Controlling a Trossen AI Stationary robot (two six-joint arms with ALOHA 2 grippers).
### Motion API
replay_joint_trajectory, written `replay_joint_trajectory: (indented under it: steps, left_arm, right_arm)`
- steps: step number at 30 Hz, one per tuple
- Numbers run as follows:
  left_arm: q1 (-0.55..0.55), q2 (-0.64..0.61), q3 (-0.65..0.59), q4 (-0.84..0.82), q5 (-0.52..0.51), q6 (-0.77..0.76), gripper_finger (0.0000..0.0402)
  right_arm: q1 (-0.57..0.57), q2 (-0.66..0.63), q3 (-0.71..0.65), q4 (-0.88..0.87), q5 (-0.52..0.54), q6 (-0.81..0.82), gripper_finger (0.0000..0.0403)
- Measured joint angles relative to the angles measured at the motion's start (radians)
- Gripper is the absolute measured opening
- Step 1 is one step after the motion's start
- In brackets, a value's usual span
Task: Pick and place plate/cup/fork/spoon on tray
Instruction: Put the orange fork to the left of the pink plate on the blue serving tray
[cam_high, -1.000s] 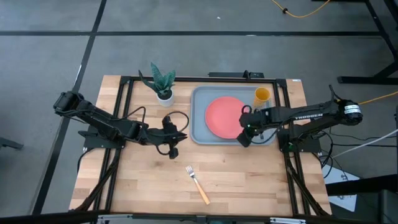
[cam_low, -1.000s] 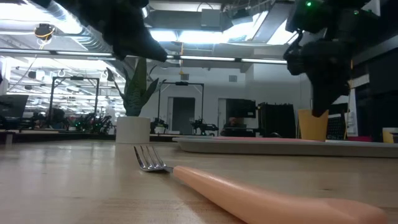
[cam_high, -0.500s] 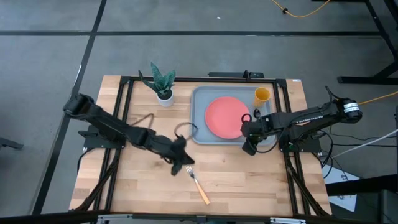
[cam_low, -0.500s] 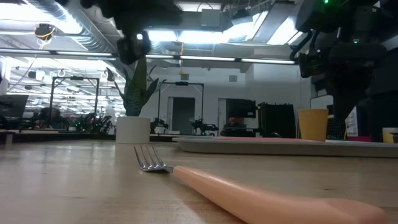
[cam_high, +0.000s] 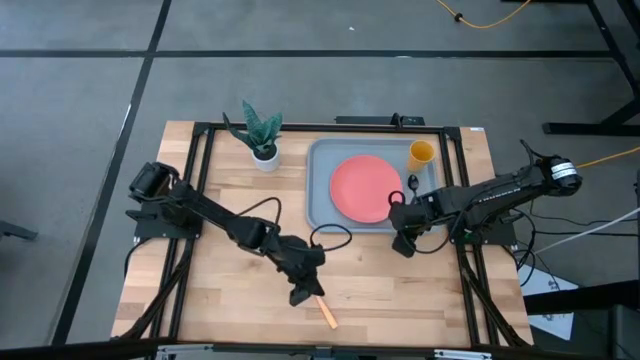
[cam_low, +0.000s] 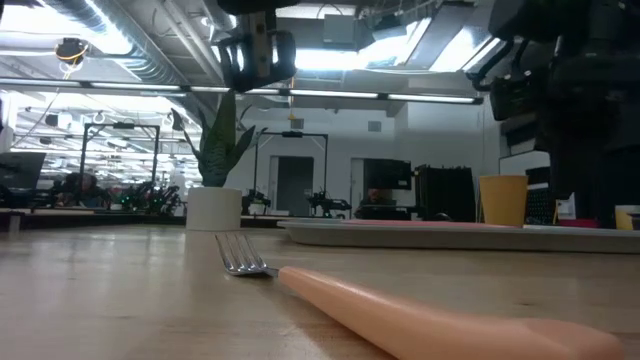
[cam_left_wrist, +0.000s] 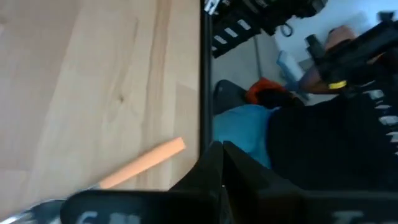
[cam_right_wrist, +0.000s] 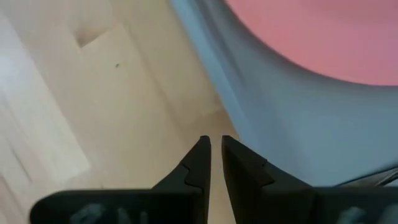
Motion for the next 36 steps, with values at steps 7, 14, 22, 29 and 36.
replay_joint_trajectory:
  steps: [7,14,22,29,36]
  left_arm:
    - [-0.036,0.031,0.002,0.023,-0.088,0.176,0.0001]
    - [-0.042,0.131,0.001,0.074,-0.069,0.266,0.0001]
    - [-0.054,0.167,0.001,0.077,-0.099,0.252,0.0]
    - [-0.068,0.173,0.0,-0.077,-0.274,0.19,0.0]
    - [-0.068,0.17,0.0,-0.133,-0.28,0.184,0.0]
  right_arm:
    - [0.068,0.0,0.0,-0.002,0.0,-0.001,0.0045]
    - [0.124,0.0,0.0,-0.005,-0.002,0.034,0.0045]
    - [0.157,0.0,0.0,-0.001,0.006,0.056,0.0045]
    - [0.177,0.0,0.0,0.0,0.024,0.057,0.0045]
    - [0.187,0.0,0.0,0.001,0.05,0.057,0.0045]
